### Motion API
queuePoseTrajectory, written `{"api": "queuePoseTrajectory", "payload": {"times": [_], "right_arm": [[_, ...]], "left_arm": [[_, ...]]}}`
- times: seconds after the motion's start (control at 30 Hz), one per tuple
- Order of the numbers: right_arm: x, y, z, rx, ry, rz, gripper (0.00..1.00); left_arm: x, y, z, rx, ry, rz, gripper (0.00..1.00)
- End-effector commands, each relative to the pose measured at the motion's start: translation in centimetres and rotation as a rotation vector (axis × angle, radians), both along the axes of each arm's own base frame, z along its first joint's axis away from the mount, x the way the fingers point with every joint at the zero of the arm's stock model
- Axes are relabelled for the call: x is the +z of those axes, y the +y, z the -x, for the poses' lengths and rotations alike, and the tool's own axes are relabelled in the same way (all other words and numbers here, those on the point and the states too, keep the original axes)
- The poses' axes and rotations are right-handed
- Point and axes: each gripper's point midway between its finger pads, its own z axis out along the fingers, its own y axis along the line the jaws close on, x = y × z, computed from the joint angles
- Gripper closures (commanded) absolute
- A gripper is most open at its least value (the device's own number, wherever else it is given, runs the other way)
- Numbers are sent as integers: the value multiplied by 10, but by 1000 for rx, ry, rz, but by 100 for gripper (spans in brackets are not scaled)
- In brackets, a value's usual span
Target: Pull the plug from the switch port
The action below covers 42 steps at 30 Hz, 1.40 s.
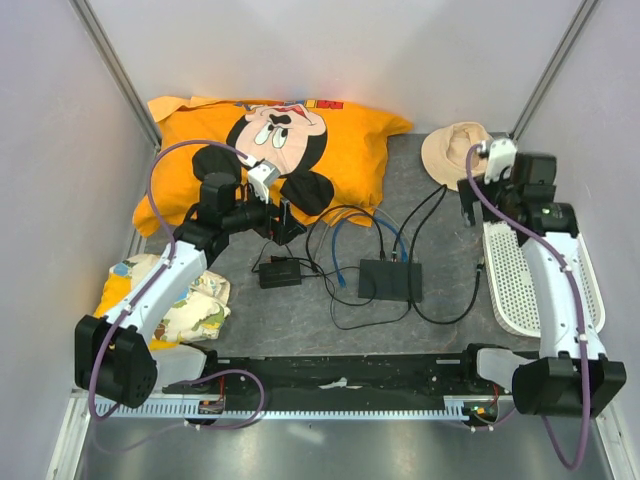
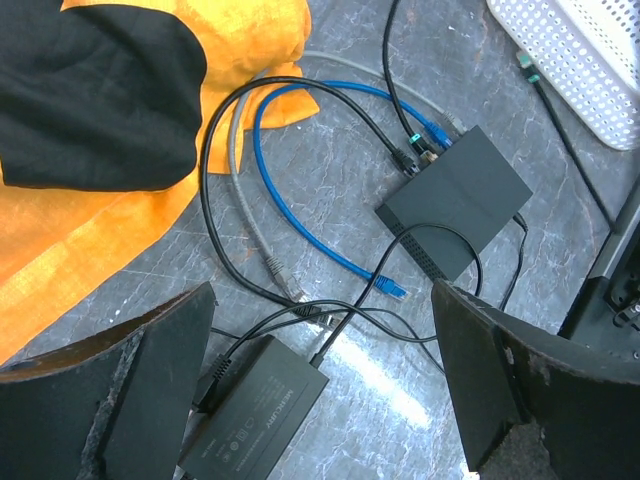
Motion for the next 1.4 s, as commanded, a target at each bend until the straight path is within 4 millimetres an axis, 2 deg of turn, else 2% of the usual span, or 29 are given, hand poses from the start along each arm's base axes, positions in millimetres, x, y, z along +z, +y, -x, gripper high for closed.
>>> {"api": "queuePoseTrajectory", "payload": {"times": [0.0,0.03,0.07,0.1,0.2,0.23,0.27,0.33,0.37,0.4,0.43,0.5,0.53,0.63,0.67,0.7,0.73,0.77,0.8,0.83,0.87,0.9,0.97,1.0,1.07,1.1,1.13,1.23,1.37], "right_arm": [[163,25,-45,48,-470,-146,2],[158,21,-59,13,-422,-157,2],[181,18,-63,1,-460,-151,2],[176,12,-68,-29,-434,-135,2],[118,-18,-69,-121,-272,3,2],[100,-24,-63,-127,-223,35,2],[61,-33,-52,-121,-124,81,2],[30,-36,-35,-109,-28,111,2],[7,-23,-25,-42,26,68,2],[2,-12,-20,52,34,59,4],[6,1,-8,127,17,38,5],[-2,29,10,360,2,20,8],[-1,37,21,417,-17,41,8],[-40,44,35,467,106,79,11],[-53,47,40,486,154,69,19],[-69,51,41,510,218,38,23],[-77,63,45,555,252,26,31],[-85,69,47,588,283,14,53],[-98,74,50,611,330,1,63],[-106,79,47,638,336,24,71],[-121,79,52,646,371,38,82],[-131,77,46,648,371,62,85],[-154,68,49,652,414,120,86],[-164,65,42,651,413,141,88],[-176,58,38,616,431,170,91],[-183,58,33,607,434,167,91],[-184,59,28,599,429,163,91],[-194,66,20,586,452,152,92],[-204,86,34,648,496,121,93]], "left_arm": [[20,-7,0,-30,-42,37,4],[19,-9,1,-36,-37,39,4],[17,-10,1,-40,-28,38,4],[14,-12,2,-45,-18,37,4],[9,-17,9,-68,0,40,4],[7,-19,12,-76,0,35,4],[-1,-18,14,-80,13,26,4],[-10,-20,21,-106,12,9,4],[-16,-21,26,-125,21,5,3],[-29,-20,33,-154,31,-14,3],[-35,-20,36,-168,33,-23,3],[-48,-19,45,-176,68,-31,3],[-52,-22,52,-201,86,-24,5],[-68,-33,70,-278,115,-27,16],[-83,-37,76,-310,145,-37,22],[-88,-43,77,-346,133,-36,39],[-90,-51,83,-389,132,-27,48],[-96,-56,85,-411,152,-25,75],[-98,-61,87,-439,145,-27,91],[-100,-69,94,-476,148,-39,98],[-104,-76,94,-496,156,-47,98],[-107,-81,95,-515,154,-56,98],[-108,-97,99,-559,151,-59,98],[-116,-102,102,-577,168,-68,99],[-116,-119,109,-626,148,-61,98],[-125,-123,112,-648,163,-72,98],[-128,-129,120,-677,172,-78,98],[-143,-139,124,-704,194,-108,98],[-159,-138,105,-629,168,-181,98]]}}
